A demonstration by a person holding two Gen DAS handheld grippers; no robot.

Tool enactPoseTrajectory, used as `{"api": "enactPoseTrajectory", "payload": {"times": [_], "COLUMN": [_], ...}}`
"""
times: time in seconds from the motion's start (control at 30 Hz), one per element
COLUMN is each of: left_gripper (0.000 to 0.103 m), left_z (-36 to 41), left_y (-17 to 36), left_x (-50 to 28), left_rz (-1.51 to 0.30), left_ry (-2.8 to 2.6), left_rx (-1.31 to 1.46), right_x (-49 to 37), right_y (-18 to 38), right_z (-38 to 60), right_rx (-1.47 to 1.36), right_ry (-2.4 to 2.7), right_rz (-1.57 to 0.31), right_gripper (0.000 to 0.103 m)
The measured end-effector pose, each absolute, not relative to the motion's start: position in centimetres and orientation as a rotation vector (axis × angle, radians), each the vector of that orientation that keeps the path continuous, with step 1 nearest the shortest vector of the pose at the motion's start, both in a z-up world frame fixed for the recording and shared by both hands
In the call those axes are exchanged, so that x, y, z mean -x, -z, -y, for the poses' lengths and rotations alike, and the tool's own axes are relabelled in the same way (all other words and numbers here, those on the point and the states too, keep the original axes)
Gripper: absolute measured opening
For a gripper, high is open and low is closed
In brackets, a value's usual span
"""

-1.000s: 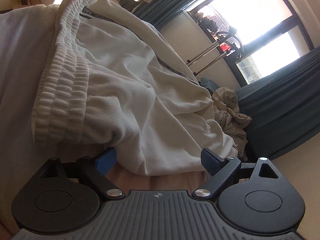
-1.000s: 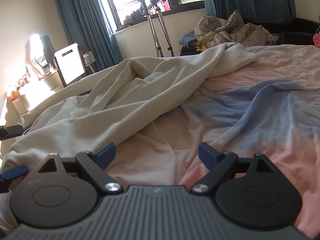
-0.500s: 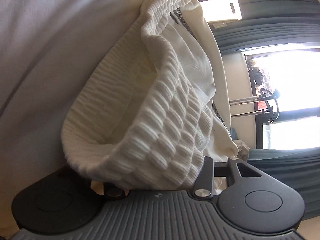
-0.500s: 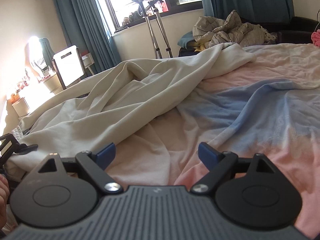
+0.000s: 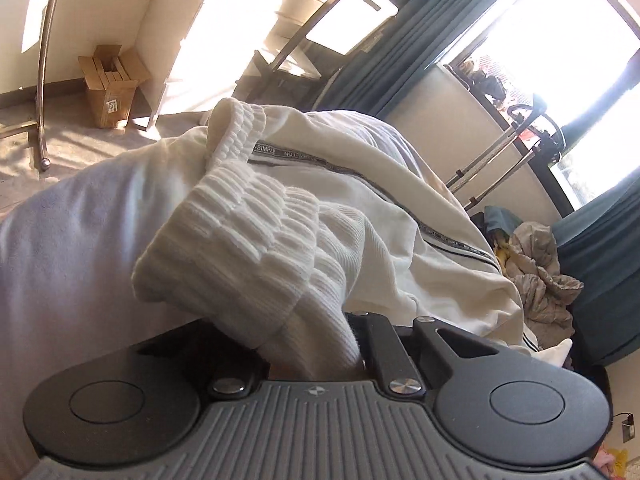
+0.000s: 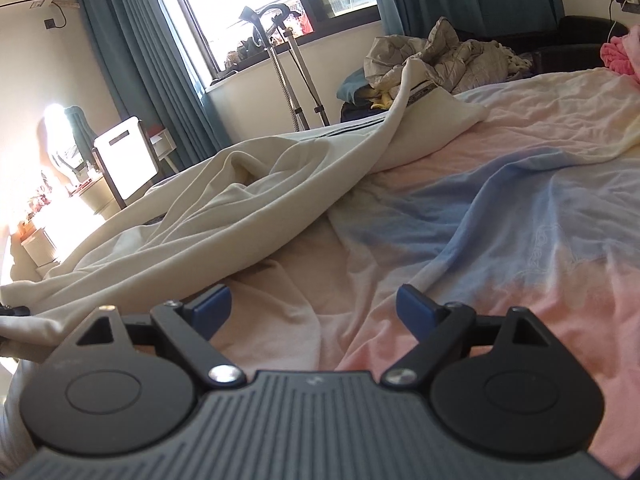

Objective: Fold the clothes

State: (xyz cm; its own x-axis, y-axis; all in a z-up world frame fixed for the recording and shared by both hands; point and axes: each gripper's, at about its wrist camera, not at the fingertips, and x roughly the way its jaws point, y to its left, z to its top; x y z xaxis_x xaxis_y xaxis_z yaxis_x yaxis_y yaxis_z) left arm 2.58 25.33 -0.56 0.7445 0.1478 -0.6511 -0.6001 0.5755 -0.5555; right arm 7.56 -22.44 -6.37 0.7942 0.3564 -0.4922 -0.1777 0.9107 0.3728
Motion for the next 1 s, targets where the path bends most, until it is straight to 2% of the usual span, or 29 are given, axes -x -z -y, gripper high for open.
{"api": "enactPoseTrajectory", "payload": {"times": [0.1,0.13,0.2,0.23,0.27,0.33,0.47,0.63,0.8,1.0], "left_gripper": [0.014,0.019,0.038,0.058,0.07,0.075,0.084,0.085,0.089,0.089], "left_z": [-25.0,-24.8,-23.9,-23.4,-22.8,-20.7,-16.6,-9.6,-3.9,2.3], "left_y": [1.3,1.4,1.1,1.0,0.8,0.2,-1.2,-3.5,-4.2,-1.9], "left_x": [-1.6,-1.1,-0.5,-0.2,0.2,1.5,4.0,6.2,2.8,-8.1], "left_rz": [-0.633,-0.641,-0.665,-0.677,-0.686,-0.676,-0.653,-0.604,-0.544,-0.501], "left_ry": [-0.479,-0.484,-0.485,-0.483,-0.479,-0.453,-0.4,-0.208,-0.063,0.056], "left_rx": [0.859,0.854,0.805,0.779,0.751,0.681,0.541,0.314,0.151,0.031], "right_x": [-7.6,-7.5,-7.3,-7.2,-7.1,-7.0,-6.4,-5.4,-5.1,-5.3], "right_y": [6.3,6.2,6.0,5.8,5.6,5.2,4.2,2.3,0.4,0.0], "right_z": [22.5,22.5,22.8,22.9,23.1,23.4,24.0,25.9,28.7,31.0], "right_rx": [-0.311,-0.309,-0.309,-0.311,-0.313,-0.315,-0.306,-0.329,-0.339,-0.312], "right_ry": [-0.287,-0.284,-0.278,-0.273,-0.269,-0.26,-0.247,-0.22,-0.177,-0.164], "right_rz": [-0.584,-0.581,-0.573,-0.567,-0.56,-0.545,-0.514,-0.437,-0.386,-0.398], "right_gripper": [0.09,0.09,0.09,0.09,0.09,0.09,0.09,0.09,0.09,0.09]}}
